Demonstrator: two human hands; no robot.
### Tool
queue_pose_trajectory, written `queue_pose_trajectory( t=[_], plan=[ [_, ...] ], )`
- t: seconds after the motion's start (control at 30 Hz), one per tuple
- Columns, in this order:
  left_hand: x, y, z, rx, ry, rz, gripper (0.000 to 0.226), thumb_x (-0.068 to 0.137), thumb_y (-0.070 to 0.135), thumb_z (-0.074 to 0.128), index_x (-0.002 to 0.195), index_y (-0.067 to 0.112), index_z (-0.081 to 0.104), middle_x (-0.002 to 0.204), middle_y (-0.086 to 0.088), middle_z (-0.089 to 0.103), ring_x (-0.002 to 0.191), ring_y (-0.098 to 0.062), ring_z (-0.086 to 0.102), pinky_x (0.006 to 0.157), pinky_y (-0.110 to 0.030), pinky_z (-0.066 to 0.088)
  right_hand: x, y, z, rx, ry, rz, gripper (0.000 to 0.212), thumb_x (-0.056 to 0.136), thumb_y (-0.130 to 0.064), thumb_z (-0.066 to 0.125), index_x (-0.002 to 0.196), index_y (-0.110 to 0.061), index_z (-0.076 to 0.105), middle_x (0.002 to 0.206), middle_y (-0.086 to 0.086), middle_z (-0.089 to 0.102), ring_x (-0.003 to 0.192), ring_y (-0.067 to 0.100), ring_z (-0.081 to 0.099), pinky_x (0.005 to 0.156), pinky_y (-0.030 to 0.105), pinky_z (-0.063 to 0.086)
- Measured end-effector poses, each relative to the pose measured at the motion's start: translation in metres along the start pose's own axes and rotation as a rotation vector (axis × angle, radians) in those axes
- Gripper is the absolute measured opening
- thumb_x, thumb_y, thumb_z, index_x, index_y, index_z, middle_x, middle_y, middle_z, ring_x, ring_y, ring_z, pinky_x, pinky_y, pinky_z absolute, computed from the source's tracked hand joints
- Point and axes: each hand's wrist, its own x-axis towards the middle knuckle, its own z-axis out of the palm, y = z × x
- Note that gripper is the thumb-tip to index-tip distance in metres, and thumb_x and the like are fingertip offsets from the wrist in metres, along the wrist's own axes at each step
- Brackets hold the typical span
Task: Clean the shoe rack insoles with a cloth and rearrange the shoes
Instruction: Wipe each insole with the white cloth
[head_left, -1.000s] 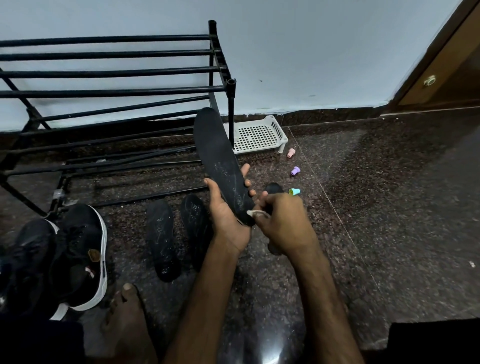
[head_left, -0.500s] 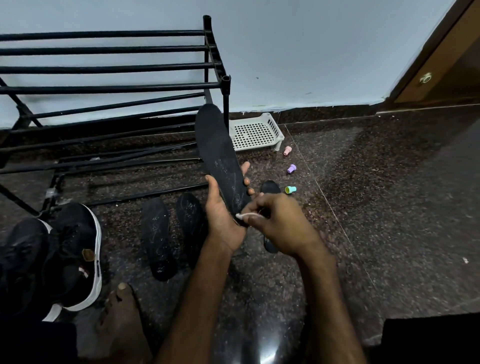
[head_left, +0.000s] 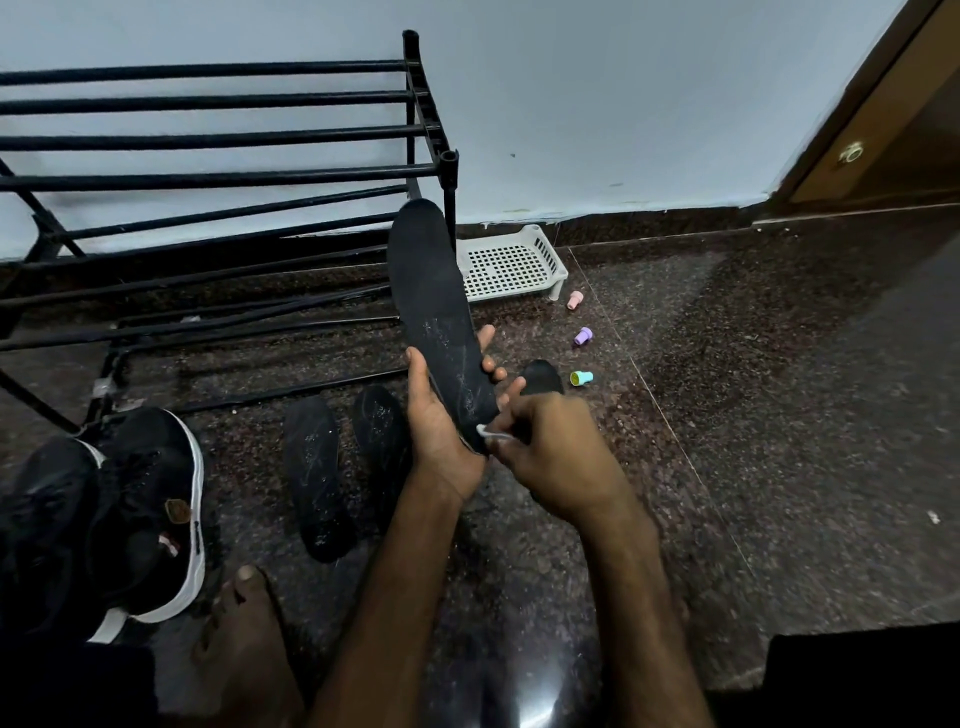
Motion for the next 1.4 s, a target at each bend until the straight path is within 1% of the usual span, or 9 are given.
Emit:
queue_pose_trajectory(
  t=[0.1, 0.27, 0.4, 0.5, 0.63, 0.83, 1.03, 1.2, 1.4],
  plan=[
    [0.000, -0.002, -0.003, -0.005, 0.034, 0.015, 0.081, 0.096, 0.067, 0.029, 0.134, 0.000, 0.055, 0.086, -0.006, 0.059, 0.082, -0.019, 0.057, 0.092, -0.041, 0.050, 0.000, -0.011, -0.001, 0.078, -0.053, -0.032, 0.006, 0.083, -0.022, 0.075, 0.080, -0.018, 0.076, 0.079, -0.006, 0.073, 0.075, 0.003, 0.067, 0.078, 0.028, 0.056],
    [-0.002, -0.005, 0.003, 0.020, 0.029, 0.009, 0.080, 0.095, 0.066, 0.025, 0.133, 0.002, 0.054, 0.110, -0.015, 0.065, 0.103, -0.027, 0.064, 0.102, -0.041, 0.047, 0.009, -0.010, 0.006, 0.021, 0.171, 0.052, 0.010, 0.083, -0.025, 0.071, 0.078, -0.016, 0.070, 0.078, -0.004, 0.071, 0.075, 0.017, 0.067, 0.074, 0.033, 0.055],
    [-0.004, -0.005, 0.005, 0.014, 0.065, 0.009, 0.083, 0.095, 0.068, 0.022, 0.138, 0.003, 0.050, 0.122, -0.017, 0.066, 0.108, -0.029, 0.066, 0.090, -0.042, 0.055, 0.004, -0.008, -0.007, -0.034, -0.017, 0.113, 0.024, 0.081, -0.026, 0.076, 0.061, -0.022, 0.062, 0.070, -0.007, 0.067, 0.072, 0.013, 0.066, 0.071, 0.025, 0.052],
    [-0.003, -0.004, 0.005, 0.022, 0.086, 0.021, 0.085, 0.095, 0.069, 0.020, 0.140, 0.003, 0.048, 0.121, -0.017, 0.067, 0.107, -0.030, 0.067, 0.091, -0.042, 0.055, 0.003, -0.018, -0.004, 0.041, -0.018, 0.035, 0.011, 0.081, -0.023, 0.076, 0.071, -0.018, 0.073, 0.072, -0.006, 0.072, 0.069, 0.005, 0.066, 0.072, 0.024, 0.055],
    [-0.002, -0.002, 0.008, 0.048, 0.077, 0.050, 0.085, 0.096, 0.068, 0.017, 0.141, 0.002, 0.046, 0.123, -0.019, 0.066, 0.113, -0.031, 0.065, 0.099, -0.043, 0.049, 0.011, -0.012, 0.003, 0.017, 0.145, 0.120, 0.012, 0.081, -0.026, 0.074, 0.074, -0.018, 0.069, 0.080, -0.002, 0.073, 0.077, 0.018, 0.069, 0.074, 0.031, 0.055],
    [-0.002, -0.006, 0.004, 0.055, 0.091, 0.065, 0.086, 0.095, 0.069, 0.020, 0.141, 0.001, 0.045, 0.128, -0.021, 0.063, 0.121, -0.033, 0.060, 0.103, -0.043, 0.048, 0.004, -0.022, -0.003, -0.049, -0.022, 0.071, 0.008, 0.081, -0.022, 0.074, 0.074, -0.017, 0.075, 0.080, -0.003, 0.073, 0.080, 0.013, 0.068, 0.080, 0.030, 0.056],
    [-0.001, -0.003, 0.006, 0.081, 0.072, 0.095, 0.086, 0.096, 0.068, 0.015, 0.141, 0.001, 0.045, 0.129, -0.023, 0.062, 0.124, -0.033, 0.058, 0.104, -0.045, 0.046, 0.011, -0.011, 0.002, -0.045, 0.197, 0.159, 0.009, 0.082, -0.027, 0.074, 0.076, -0.021, 0.072, 0.081, -0.001, 0.073, 0.079, 0.019, 0.068, 0.073, 0.027, 0.053],
    [-0.002, -0.007, 0.005, 0.061, 0.078, 0.080, 0.087, 0.095, 0.069, 0.017, 0.141, 0.001, 0.045, 0.130, -0.022, 0.062, 0.123, -0.033, 0.059, 0.101, -0.042, 0.048, 0.005, -0.022, -0.006, -0.008, -0.023, 0.089, 0.012, 0.081, -0.026, 0.076, 0.071, -0.020, 0.073, 0.072, -0.008, 0.070, 0.068, 0.008, 0.065, 0.069, 0.023, 0.052],
    [-0.003, -0.005, 0.005, 0.015, 0.038, 0.073, 0.087, 0.094, 0.069, 0.018, 0.142, 0.001, 0.043, 0.132, -0.022, 0.060, 0.127, -0.033, 0.056, 0.107, -0.047, 0.043, 0.009, -0.013, -0.001, -0.080, 0.167, 0.205, 0.010, 0.081, -0.029, 0.075, 0.077, -0.020, 0.071, 0.082, -0.001, 0.071, 0.081, 0.020, 0.068, 0.071, 0.025, 0.051]
  ],
)
